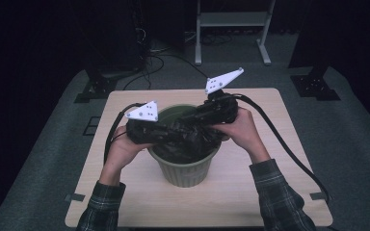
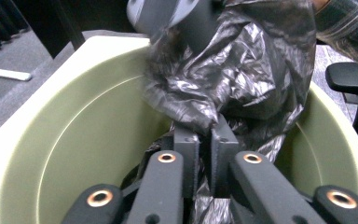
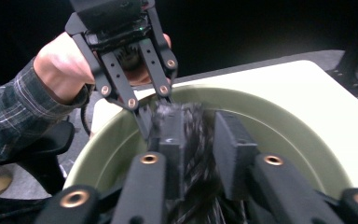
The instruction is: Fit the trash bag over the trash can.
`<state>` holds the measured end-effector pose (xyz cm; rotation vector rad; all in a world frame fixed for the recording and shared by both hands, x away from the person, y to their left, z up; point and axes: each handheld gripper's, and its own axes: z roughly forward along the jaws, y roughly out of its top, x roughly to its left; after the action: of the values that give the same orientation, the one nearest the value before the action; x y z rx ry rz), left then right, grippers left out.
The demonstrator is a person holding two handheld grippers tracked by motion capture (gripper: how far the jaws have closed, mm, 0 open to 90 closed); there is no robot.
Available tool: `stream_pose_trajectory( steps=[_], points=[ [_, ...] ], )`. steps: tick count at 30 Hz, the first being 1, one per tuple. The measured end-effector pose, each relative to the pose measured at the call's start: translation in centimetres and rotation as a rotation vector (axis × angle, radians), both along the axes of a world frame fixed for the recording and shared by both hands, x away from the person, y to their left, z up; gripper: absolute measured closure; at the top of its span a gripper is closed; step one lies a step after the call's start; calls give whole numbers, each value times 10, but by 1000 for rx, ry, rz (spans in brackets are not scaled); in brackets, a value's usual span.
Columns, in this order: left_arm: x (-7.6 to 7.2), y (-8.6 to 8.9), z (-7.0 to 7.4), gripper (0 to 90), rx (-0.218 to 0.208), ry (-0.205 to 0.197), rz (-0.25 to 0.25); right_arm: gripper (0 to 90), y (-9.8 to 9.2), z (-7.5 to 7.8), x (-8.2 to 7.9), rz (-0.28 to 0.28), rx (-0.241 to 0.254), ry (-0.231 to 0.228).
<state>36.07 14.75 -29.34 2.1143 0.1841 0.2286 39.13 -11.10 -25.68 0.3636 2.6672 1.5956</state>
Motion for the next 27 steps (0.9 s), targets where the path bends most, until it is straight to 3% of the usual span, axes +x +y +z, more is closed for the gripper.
stream_pose_trajectory(
  steps=[4,14,19,27],
  points=[
    [1,11,-1,849,-11,0,30,689,-22,4,-4,-22,53,8],
    [4,25,-3,849,-28,8,71,680,-72,7,-19,-83,94,-13],
    [4,25,-3,848,-31,8,66,700,-72,10,-28,-71,92,-31],
    [6,23,-4,849,-30,18,65,700,-63,6,-27,-31,122,-13]
  ],
)
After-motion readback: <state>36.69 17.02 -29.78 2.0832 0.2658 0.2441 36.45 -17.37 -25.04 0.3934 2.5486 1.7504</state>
